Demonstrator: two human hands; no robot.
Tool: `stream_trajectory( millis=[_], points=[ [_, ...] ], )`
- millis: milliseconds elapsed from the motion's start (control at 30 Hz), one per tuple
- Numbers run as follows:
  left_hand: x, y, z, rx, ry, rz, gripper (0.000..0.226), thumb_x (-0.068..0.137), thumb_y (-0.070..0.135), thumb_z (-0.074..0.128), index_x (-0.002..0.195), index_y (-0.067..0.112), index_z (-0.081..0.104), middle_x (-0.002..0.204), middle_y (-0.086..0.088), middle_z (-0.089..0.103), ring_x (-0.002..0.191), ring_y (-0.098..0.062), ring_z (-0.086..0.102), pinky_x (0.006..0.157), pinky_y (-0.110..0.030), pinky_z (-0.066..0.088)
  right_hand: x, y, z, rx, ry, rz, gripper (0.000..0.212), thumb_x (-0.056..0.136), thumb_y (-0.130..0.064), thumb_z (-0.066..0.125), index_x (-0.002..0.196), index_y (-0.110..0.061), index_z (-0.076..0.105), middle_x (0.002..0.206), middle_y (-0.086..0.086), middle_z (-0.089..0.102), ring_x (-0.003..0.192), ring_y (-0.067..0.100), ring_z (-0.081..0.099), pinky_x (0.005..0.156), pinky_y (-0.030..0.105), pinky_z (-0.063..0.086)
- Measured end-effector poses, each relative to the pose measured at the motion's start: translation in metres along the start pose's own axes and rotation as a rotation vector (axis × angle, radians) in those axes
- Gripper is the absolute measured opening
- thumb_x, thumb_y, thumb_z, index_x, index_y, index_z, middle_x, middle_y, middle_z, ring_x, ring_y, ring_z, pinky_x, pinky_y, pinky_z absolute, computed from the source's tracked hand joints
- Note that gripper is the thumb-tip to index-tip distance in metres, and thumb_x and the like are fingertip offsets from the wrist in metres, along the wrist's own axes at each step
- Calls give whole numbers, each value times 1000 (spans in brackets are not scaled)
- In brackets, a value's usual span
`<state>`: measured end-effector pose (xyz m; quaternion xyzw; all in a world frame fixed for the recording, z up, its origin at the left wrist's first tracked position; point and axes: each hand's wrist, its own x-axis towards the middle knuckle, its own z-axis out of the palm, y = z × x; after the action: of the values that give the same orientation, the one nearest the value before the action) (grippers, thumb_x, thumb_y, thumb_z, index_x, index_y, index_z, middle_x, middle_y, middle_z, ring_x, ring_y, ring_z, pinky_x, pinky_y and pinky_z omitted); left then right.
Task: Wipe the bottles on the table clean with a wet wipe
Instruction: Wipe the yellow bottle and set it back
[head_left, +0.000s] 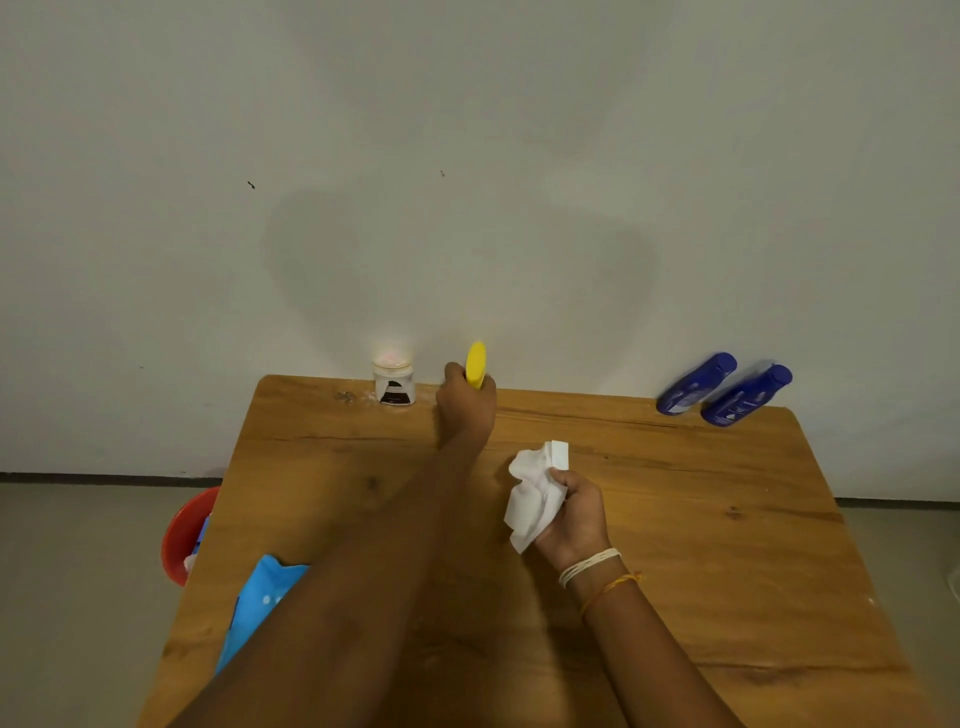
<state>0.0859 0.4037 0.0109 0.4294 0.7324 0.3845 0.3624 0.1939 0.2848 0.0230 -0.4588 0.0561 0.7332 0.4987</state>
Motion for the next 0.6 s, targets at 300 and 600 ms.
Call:
stream_trajectory(
  millis=[300,600],
  points=[
    [-46,29,-40,-597,-570,-193,11,93,14,55,100,11,63,96,-22,63,90,-36,66,83,-50,55,-57,-33,19,33,-106,-166,34,79,-17,48,111,-9,56,93,11,64,75,22,64,70,30,53],
    [-119,65,-90,-850,-1021,-206,88,84,78,22,101,1,61,73,-17,62,59,-29,61,59,-34,53,-158,-60,7,-6,-144,-361,21,92,-15,41,95,-14,62,79,5,71,76,21,65,73,34,54]
  ],
)
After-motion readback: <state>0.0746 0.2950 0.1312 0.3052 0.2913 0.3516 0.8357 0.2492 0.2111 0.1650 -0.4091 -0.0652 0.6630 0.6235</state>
